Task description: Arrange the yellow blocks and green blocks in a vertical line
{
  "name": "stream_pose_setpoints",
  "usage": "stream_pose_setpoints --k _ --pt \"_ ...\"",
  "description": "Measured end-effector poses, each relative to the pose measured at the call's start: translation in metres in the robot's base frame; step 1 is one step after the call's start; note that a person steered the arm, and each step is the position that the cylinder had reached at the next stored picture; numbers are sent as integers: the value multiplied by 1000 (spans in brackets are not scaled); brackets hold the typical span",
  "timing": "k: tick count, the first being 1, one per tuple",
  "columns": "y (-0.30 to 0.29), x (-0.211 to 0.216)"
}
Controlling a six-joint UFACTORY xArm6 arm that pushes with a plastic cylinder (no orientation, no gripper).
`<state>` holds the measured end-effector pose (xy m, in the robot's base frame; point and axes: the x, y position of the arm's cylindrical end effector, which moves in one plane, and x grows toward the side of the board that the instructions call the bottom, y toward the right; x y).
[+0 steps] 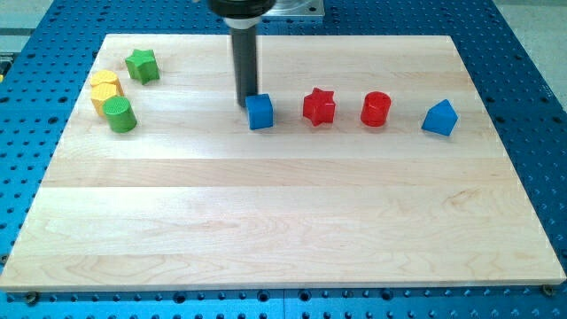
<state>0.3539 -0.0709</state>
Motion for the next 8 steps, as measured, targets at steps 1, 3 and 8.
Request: stream_pose_setpoints --k 1,3,8 --pt "-15 41" --pt "29 13" --pt "-140 -64"
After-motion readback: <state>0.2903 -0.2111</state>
